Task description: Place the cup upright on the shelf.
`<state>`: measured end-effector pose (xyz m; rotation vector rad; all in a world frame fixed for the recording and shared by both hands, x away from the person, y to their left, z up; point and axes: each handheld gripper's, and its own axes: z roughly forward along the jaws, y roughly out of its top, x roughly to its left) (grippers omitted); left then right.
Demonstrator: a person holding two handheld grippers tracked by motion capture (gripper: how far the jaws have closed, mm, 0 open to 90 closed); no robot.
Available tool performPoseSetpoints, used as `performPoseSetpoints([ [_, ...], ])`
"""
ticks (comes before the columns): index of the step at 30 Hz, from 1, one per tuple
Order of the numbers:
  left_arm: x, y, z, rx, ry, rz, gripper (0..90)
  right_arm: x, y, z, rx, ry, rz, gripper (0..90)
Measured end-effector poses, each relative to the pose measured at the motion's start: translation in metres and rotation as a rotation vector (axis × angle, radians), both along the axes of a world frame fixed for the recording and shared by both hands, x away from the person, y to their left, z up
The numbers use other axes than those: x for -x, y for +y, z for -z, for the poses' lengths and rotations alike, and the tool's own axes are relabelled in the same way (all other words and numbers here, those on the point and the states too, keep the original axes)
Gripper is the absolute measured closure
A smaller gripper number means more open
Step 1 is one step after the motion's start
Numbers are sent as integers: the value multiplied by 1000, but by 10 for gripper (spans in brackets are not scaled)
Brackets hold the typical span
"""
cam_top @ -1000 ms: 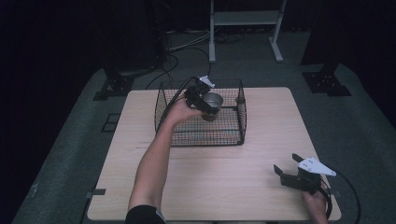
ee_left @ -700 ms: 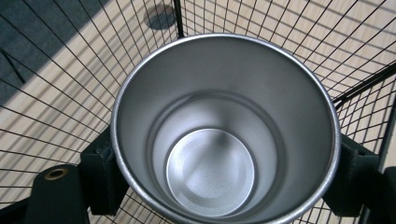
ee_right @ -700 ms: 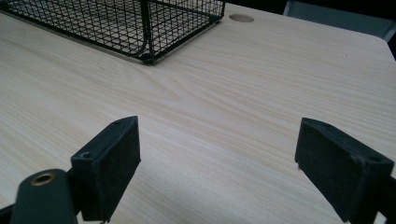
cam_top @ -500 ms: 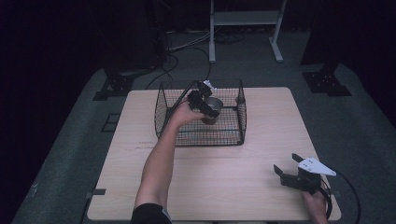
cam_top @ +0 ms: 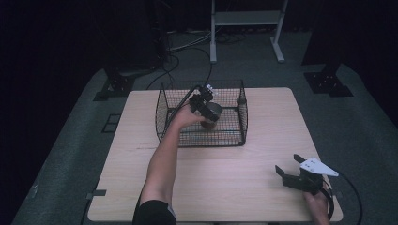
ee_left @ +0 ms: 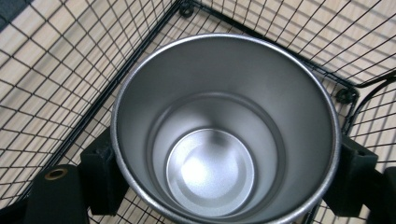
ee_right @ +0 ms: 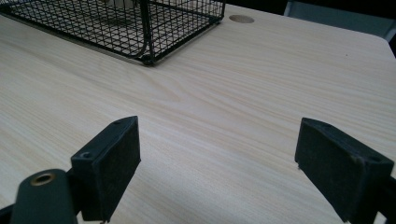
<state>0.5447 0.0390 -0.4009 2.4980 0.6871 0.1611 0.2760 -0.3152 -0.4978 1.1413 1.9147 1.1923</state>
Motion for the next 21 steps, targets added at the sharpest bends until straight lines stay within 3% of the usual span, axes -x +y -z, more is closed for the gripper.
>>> performPoseSetpoints([
  [9, -3, -2, 10, -36, 28, -4, 178, 1, 1, 0, 5, -1, -5, 134],
  [21, 1, 6, 13, -37, 36, -17, 177, 1, 0, 0, 1, -4, -5, 134],
])
